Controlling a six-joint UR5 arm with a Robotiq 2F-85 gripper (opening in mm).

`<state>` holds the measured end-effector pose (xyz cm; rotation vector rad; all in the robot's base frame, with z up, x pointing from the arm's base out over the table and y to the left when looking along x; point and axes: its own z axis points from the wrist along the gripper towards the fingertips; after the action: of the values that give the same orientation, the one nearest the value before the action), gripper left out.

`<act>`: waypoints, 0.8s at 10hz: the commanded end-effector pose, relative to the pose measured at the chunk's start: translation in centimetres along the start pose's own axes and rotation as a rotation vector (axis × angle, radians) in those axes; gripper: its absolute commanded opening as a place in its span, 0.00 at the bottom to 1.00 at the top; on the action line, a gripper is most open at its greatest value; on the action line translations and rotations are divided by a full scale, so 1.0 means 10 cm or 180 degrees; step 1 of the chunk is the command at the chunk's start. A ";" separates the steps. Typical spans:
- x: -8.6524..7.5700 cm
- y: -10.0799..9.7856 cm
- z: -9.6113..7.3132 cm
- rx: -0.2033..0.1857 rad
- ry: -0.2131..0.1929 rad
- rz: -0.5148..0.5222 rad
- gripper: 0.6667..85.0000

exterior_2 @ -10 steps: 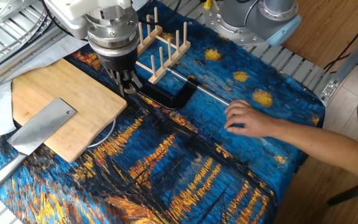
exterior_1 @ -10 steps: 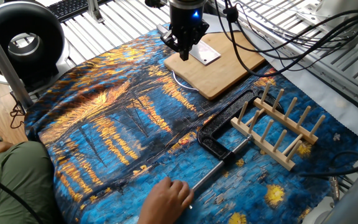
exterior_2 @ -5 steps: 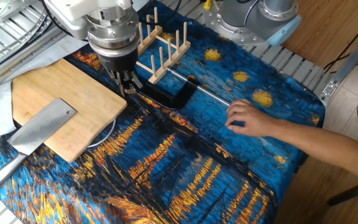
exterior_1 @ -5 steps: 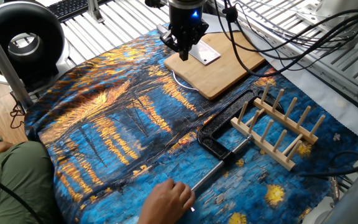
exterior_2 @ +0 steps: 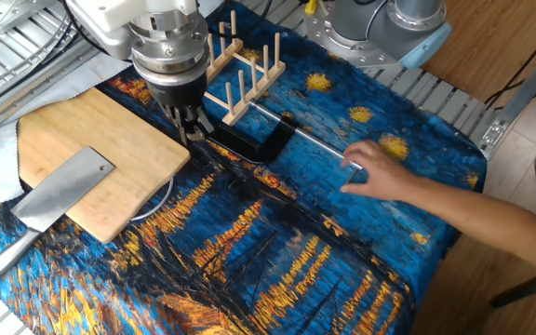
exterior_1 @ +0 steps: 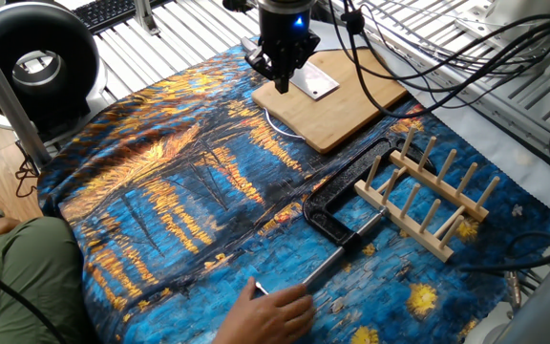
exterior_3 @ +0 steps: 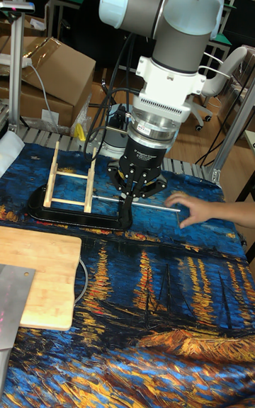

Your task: Put the knife on the knife rack

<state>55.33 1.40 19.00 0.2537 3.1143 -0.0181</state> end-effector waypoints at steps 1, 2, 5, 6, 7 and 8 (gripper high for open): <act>0.00 0.03 -0.01 -0.0039 0.0005 0.0012 0.00; 0.00 0.03 -0.01 -0.0039 0.0005 0.0017 0.00; 0.00 0.03 -0.02 -0.0033 0.0009 0.0027 0.00; 0.00 0.03 -0.02 -0.0038 0.0010 0.0032 0.00; 0.00 0.04 -0.02 -0.0038 0.0010 0.0037 0.00; 0.00 0.04 -0.02 -0.0038 0.0010 0.0042 0.00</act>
<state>55.32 1.49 19.04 0.2649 3.1160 -0.0190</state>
